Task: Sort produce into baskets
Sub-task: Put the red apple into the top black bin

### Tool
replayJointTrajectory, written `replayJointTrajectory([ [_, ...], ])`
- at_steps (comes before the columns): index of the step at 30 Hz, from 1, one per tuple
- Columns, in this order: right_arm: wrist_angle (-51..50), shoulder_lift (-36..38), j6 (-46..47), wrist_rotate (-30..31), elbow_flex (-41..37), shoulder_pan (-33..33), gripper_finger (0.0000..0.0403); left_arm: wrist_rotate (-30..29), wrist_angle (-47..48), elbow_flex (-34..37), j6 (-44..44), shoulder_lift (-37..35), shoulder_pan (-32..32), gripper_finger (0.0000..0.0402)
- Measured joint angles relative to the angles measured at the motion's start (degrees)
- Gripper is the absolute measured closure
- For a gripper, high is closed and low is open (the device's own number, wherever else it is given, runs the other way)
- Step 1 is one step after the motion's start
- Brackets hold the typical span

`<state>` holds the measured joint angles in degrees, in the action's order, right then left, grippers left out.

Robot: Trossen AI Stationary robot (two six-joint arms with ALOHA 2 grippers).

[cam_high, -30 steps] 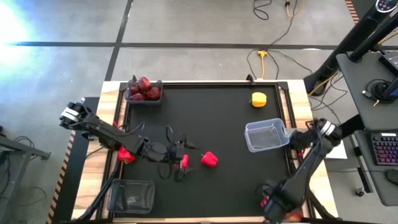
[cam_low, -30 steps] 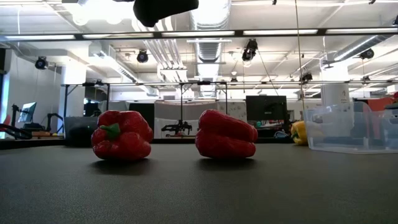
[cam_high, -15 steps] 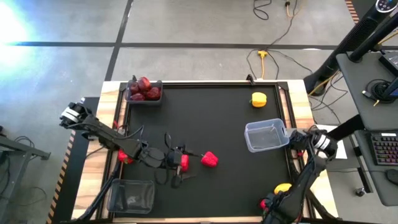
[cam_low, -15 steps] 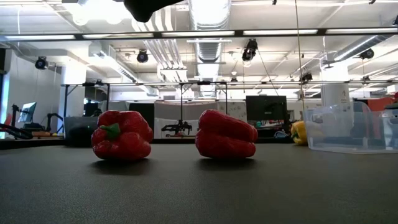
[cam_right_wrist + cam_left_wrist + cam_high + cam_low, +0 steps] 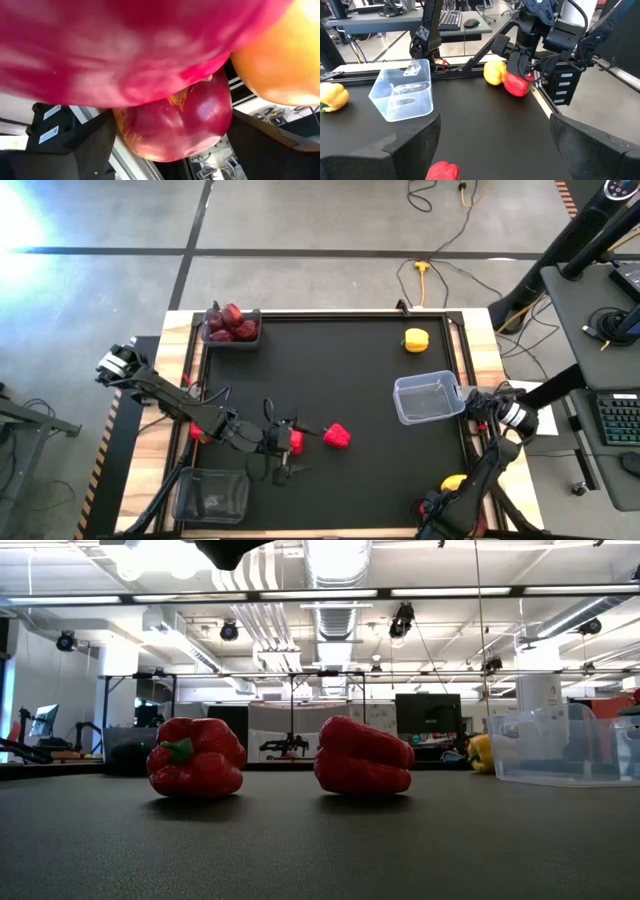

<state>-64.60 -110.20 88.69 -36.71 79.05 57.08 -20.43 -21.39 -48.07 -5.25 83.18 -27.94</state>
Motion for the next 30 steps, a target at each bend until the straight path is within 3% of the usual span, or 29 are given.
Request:
replayJointTrajectory([
  [4,-0.03,-0.20,-0.20,-0.17,0.07,-0.07,0.0094,0.00,0.02,0.00,0.21,0.00,0.00,0.0047],
  [10,-0.47,2.24,2.29,2.48,0.95,0.04,0.0093,0.00,0.46,0.00,0.40,0.00,0.00,0.0047],
  [17,-4.95,6.69,5.66,8.42,7.49,-0.57,0.0094,-0.02,1.31,0.00,1.26,-0.04,0.00,0.0047],
  [24,-8.43,10.10,3.09,25.28,11.08,-3.76,0.0089,-0.02,2.18,0.00,1.30,-0.33,0.00,0.0047],
  [30,-7.32,10.78,-11.93,44.15,11.08,-10.83,0.0092,-0.01,6.92,0.00,-2.99,-3.86,-0.25,0.0047],
])
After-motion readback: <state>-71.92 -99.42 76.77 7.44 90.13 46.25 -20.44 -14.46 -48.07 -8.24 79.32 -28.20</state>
